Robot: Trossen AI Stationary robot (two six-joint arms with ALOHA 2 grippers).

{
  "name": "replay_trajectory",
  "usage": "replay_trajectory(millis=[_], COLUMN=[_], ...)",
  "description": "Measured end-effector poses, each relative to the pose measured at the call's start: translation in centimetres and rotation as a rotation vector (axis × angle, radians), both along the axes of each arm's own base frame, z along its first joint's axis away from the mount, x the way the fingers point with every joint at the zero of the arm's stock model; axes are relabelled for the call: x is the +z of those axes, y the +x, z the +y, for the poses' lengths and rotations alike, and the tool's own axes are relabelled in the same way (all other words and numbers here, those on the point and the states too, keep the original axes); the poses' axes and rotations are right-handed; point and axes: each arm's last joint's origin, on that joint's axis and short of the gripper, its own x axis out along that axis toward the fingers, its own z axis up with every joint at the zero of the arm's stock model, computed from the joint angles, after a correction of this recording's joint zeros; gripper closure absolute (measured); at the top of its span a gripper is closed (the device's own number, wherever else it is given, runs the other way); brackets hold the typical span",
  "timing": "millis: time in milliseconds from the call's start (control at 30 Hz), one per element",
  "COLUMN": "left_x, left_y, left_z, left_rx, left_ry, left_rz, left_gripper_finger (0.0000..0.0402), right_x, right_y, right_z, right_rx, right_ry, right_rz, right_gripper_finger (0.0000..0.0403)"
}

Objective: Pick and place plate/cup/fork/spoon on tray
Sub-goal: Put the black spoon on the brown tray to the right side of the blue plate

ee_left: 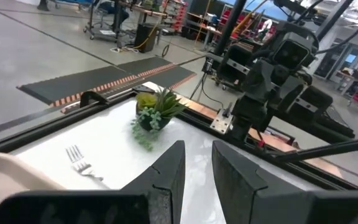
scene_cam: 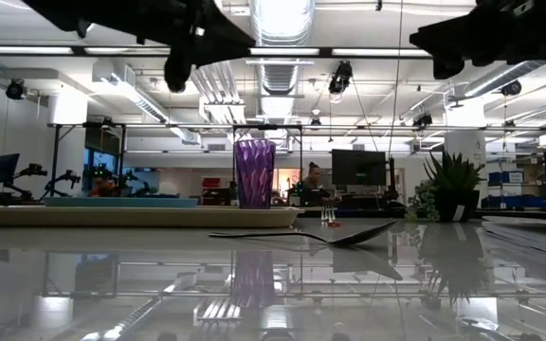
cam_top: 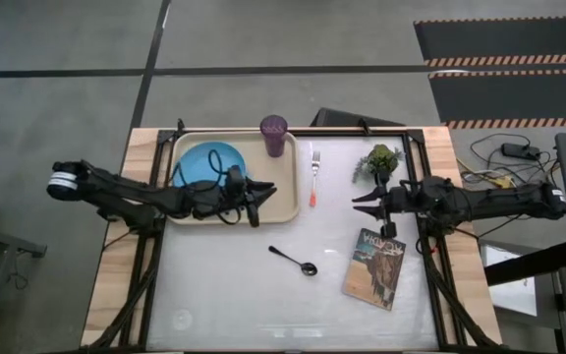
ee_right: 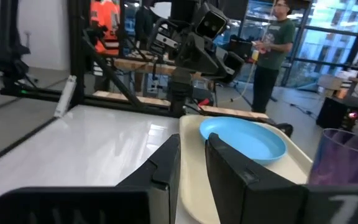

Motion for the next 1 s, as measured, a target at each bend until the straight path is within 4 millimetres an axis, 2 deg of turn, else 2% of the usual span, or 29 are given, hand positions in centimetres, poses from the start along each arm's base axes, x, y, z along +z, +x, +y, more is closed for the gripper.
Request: replay_trajectory(millis=[300,433,833,1000], left_x=[0.6,0.3,-0.2,-0.3], left_y=[2.7,3.8,7.4,9.7], left_z=[-1.0,-1.4,-2.2,-2.5], left_rx=[0.005,0.037,0.034,0.041], left_ry=[-0.046,-0.088,-0.134,-0.155], left_rz=[-0.014,-0.015,0.004,0.005], left_gripper_finger=[0.0339,0.0339,0.0339,0.0339], right_x=[1.0,1.0,0.4,0.4], right_y=[-2.1,-2.8,-4.6,-5.0], right_z=[0.1,0.2,0.2,0.2], right_rx=[0.027,0.027,0.023,0.023], right_ry=[0.007,0.005,0.004,0.016], right_rz=[-0.067,-0.084,-0.149,-0.169], right_gripper_finger=[0.0339,0.0339,0.0340,0.0340])
